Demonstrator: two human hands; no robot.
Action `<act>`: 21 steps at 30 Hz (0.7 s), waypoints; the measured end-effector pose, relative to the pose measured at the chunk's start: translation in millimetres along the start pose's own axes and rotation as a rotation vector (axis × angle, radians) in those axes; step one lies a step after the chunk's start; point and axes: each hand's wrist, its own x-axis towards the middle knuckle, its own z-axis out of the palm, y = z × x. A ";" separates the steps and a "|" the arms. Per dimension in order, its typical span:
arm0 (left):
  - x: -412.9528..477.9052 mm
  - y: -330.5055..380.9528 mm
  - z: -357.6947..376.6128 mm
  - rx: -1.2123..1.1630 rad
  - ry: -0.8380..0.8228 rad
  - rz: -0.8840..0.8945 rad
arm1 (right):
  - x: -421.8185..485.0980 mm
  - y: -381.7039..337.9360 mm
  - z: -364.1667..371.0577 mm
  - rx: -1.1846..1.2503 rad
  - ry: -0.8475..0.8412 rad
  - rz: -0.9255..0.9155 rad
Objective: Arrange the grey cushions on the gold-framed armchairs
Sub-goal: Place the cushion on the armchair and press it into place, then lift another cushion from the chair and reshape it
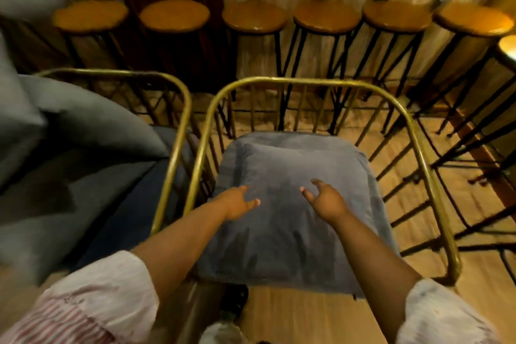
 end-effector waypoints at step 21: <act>-278.4 -303.7 -202.0 -0.430 0.762 -0.319 | -96.7 -421.8 135.5 0.091 -0.179 -0.729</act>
